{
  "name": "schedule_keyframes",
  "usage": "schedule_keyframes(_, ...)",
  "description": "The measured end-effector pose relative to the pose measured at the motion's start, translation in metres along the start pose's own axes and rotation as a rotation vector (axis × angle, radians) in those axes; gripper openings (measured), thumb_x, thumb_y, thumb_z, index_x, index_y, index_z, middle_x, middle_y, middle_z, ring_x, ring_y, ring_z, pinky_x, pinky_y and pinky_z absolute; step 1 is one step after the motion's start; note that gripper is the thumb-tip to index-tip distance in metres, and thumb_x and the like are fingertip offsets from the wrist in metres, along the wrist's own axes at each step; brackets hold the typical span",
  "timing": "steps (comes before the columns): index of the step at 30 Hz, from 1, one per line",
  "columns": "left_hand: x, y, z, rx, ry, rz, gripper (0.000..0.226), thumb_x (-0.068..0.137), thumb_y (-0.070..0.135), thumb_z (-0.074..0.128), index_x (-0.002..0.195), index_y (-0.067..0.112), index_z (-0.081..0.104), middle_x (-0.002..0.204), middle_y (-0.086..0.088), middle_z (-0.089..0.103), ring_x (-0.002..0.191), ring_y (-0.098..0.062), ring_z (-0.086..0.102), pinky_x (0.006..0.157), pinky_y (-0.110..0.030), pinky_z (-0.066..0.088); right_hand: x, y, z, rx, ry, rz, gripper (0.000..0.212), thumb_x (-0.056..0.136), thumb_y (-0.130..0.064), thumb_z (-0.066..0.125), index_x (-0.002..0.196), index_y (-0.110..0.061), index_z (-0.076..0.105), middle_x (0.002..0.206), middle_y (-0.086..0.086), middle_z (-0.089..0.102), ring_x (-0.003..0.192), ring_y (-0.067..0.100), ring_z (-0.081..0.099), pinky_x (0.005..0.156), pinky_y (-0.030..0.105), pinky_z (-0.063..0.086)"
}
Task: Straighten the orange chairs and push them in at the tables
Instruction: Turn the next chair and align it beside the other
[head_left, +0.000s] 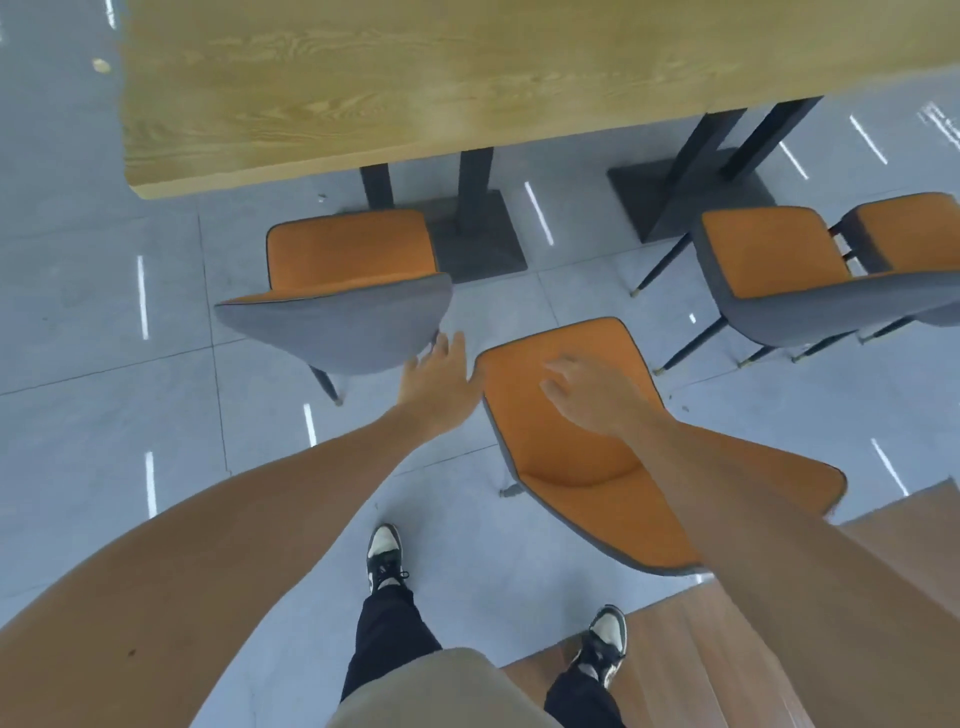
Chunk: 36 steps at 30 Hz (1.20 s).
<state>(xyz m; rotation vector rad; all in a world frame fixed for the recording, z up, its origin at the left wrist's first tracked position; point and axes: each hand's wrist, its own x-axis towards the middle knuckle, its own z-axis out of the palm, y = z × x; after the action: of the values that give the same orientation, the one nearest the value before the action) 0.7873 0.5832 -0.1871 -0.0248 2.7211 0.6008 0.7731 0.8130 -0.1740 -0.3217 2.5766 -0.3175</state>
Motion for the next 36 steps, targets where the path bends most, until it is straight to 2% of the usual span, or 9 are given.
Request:
schedule_keyframes(4, -0.049, 0.105, 0.073, -0.007, -0.076, 0.06, 0.05, 0.103, 0.045, 0.032, 0.133, 0.009, 0.052, 0.133, -0.012, 0.053, 0.121, -0.033, 0.051, 0.102, -0.048, 0.039, -0.053, 0.09, 0.006, -0.03, -0.007, -0.004, 0.052, 0.102, -0.046, 0.037, 0.146, -0.02, 0.045, 0.156, 0.004, 0.039, 0.143, 0.024, 0.034, 0.115, 0.044, 0.032)
schedule_keyframes(7, -0.086, 0.181, 0.13, -0.038, -0.115, 0.03, 0.058, 0.104, 0.053, 0.027, 0.128, 0.01, 0.058, 0.13, -0.011, 0.058, 0.12, -0.033, 0.054, 0.099, -0.049, 0.041, -0.096, 0.151, 0.008, -0.059, 0.031, -0.059, 0.046, 0.101, -0.041, 0.039, 0.137, -0.018, 0.057, 0.145, 0.006, 0.051, 0.131, 0.028, 0.048, 0.108, 0.048, 0.04)
schedule_keyframes(10, -0.12, 0.241, 0.177, -0.071, -0.144, -0.008, 0.055, 0.101, 0.054, 0.026, 0.095, 0.015, 0.064, 0.1, -0.006, 0.066, 0.1, -0.03, 0.06, 0.082, -0.042, 0.041, -0.145, 0.202, 0.014, -0.101, 0.132, -0.084, 0.043, 0.094, -0.04, 0.029, 0.081, -0.019, 0.064, 0.085, 0.0, 0.065, 0.081, 0.025, 0.062, 0.074, 0.04, 0.05)
schedule_keyframes(13, -0.141, 0.277, 0.202, -0.135, -0.106, -0.048, 0.053, 0.095, 0.05, 0.023, 0.067, 0.017, 0.054, 0.069, 0.0, 0.06, 0.074, -0.028, 0.061, 0.068, -0.037, 0.037, -0.18, 0.245, 0.027, -0.083, 0.2, -0.022, 0.042, 0.089, -0.043, 0.029, 0.054, -0.023, 0.042, 0.054, -0.007, 0.043, 0.054, 0.016, 0.047, 0.049, 0.026, 0.027)
schedule_keyframes(17, -0.145, 0.276, 0.208, -0.026, -0.051, -0.035, 0.04, 0.095, 0.043, 0.024, 0.066, 0.023, 0.044, 0.062, 0.003, 0.055, 0.06, -0.024, 0.054, 0.061, -0.034, 0.041, -0.194, 0.271, 0.045, -0.071, 0.33, -0.073, 0.039, 0.094, -0.033, 0.05, 0.058, -0.02, 0.058, 0.056, -0.007, 0.051, 0.059, 0.015, 0.048, 0.06, 0.026, 0.038)
schedule_keyframes(20, -0.133, 0.269, 0.212, 0.009, -0.023, -0.065, 0.051, 0.09, 0.049, 0.021, 0.059, 0.019, 0.049, 0.055, 0.004, 0.053, 0.052, -0.02, 0.051, 0.052, -0.031, 0.035, -0.183, 0.267, 0.052, -0.096, 0.447, -0.079, 0.039, 0.086, -0.019, 0.049, 0.048, -0.017, 0.044, 0.047, -0.004, 0.039, 0.05, 0.02, 0.039, 0.066, 0.036, 0.043)
schedule_keyframes(25, -0.087, 0.252, 0.198, 0.065, 0.08, -0.056, 0.065, 0.091, 0.058, 0.026, 0.048, 0.016, 0.053, 0.041, 0.003, 0.044, 0.04, -0.016, 0.046, 0.043, -0.025, 0.025, -0.13, 0.267, 0.042, -0.063, 0.601, -0.163, 0.035, 0.074, -0.01, 0.05, 0.042, -0.016, 0.036, 0.04, -0.001, 0.031, 0.041, 0.021, 0.028, 0.047, 0.03, 0.028)
schedule_keyframes(33, 0.058, 0.202, 0.126, 0.121, 0.218, -0.05, 0.07, 0.088, 0.061, 0.021, 0.048, 0.014, 0.054, 0.04, 0.002, 0.043, 0.048, -0.023, 0.05, 0.045, -0.025, 0.02, 0.017, 0.228, -0.022, -0.108, 0.634, -0.11, 0.036, 0.072, -0.014, 0.046, 0.038, -0.016, 0.036, 0.038, -0.004, 0.028, 0.04, 0.016, 0.021, 0.053, 0.023, 0.004)
schedule_keyframes(36, 0.123, 0.187, 0.091, 0.118, 0.232, -0.077, 0.073, 0.088, 0.062, 0.017, 0.05, 0.012, 0.054, 0.042, 0.002, 0.045, 0.052, -0.025, 0.053, 0.047, -0.027, 0.023, 0.083, 0.212, -0.057, -0.083, 0.597, -0.081, 0.039, 0.075, -0.014, 0.049, 0.04, -0.018, 0.034, 0.04, -0.006, 0.027, 0.041, 0.014, 0.022, 0.051, 0.022, 0.006)
